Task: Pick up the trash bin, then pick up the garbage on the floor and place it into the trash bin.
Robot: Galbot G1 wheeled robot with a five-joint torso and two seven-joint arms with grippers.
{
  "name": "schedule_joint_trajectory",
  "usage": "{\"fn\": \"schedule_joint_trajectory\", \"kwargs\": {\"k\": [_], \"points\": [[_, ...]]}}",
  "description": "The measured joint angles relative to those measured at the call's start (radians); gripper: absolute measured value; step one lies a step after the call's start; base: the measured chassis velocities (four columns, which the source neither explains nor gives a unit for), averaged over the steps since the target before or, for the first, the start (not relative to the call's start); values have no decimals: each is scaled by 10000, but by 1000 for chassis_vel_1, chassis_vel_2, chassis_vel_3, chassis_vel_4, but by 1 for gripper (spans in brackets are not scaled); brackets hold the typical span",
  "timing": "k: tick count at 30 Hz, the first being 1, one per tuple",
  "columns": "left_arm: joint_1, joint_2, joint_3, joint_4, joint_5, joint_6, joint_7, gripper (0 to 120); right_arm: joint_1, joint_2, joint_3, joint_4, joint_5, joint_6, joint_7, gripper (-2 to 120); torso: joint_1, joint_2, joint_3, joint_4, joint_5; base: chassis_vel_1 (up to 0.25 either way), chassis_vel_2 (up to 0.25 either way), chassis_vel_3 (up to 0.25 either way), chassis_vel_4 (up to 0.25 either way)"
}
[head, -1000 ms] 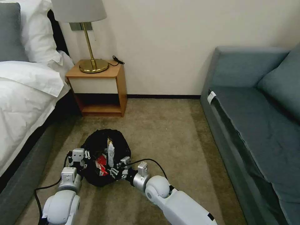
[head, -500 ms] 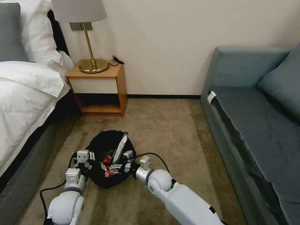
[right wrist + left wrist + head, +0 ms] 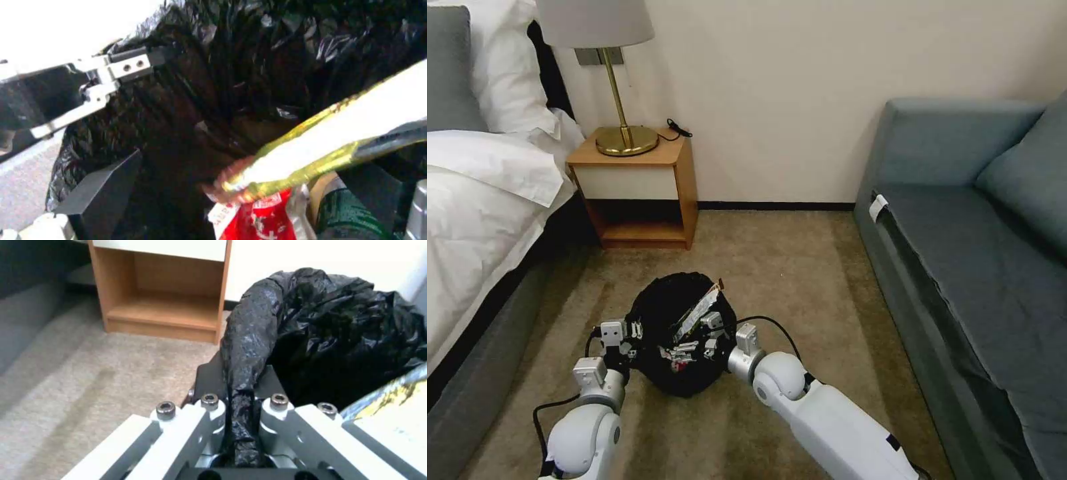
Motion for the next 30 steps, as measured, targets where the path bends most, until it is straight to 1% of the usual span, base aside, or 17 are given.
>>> {"fn": "schedule_joint_trajectory", "kwargs": {"k": [4, 5, 9, 10, 12, 13, 17, 19, 21, 27, 30], "points": [[-182, -11, 8, 214, -508, -103, 0, 0, 93, -159, -18, 168, -167, -302, 171, 100, 0, 0, 0, -2, 0, 0, 0, 0, 0], [-182, -11, 8, 214, -508, -103, 0, 0, 93, -159, -18, 168, -167, -302, 171, 100, 0, 0, 0, -2, 0, 0, 0, 0, 0], [-274, 22, 7, 428, -557, -157, -3, 0, 406, -503, -154, 431, -257, -860, 226, 100, 0, 0, 0, -1, -2, 0, 0, 0, 0], [-274, 22, 7, 428, -557, -157, -3, 0, 406, -503, -154, 431, -257, -860, 226, 100, 0, 0, 0, -1, -2, 0, 0, 0, 0], [-332, 61, 8, 516, -569, -165, -2, 0, 833, -850, -366, 605, -256, -1236, 212, 100, 0, 0, 0, 0, -2, 0, 0, 0, 0], [-332, 61, 8, 516, -569, -165, -2, 0, 833, -850, -366, 605, -256, -1236, 212, 100, 0, 0, 0, 0, -2, 0, 0, 0, 0], [-454, 138, 49, 624, -592, -155, -2, 0, 1669, -1499, -967, 745, -231, -1774, 114, 100, 0, 0, 0, -1, -1, 0, 0, 0, 0], [-468, 146, 57, 633, -592, -151, -2, 0, 1731, -1547, -1022, 750, -231, -1818, 97, 100, 1, 0, 0, -1, -2, 0, 0, 0, 0], [-531, 201, 79, 682, -604, -126, 10, 0, 2038, -1791, -1369, 759, -231, -2079, -5, 100, 0, 0, 0, -1, -2, 0, 0, 0, 0], [-643, 310, 75, 835, -753, -102, 33, 0, 2197, -1863, -1926, 703, -244, -2188, -108, 100, 0, 0, 0, 0, -1, 0, 0, 0, 0], [-709, 348, 35, 890, -809, -93, 35, 0, 2248, -1849, -1974, 753, -251, -2175, -99, 100, 0, 0, 0, -1, -1, 0, 0, 0, 0]]}}
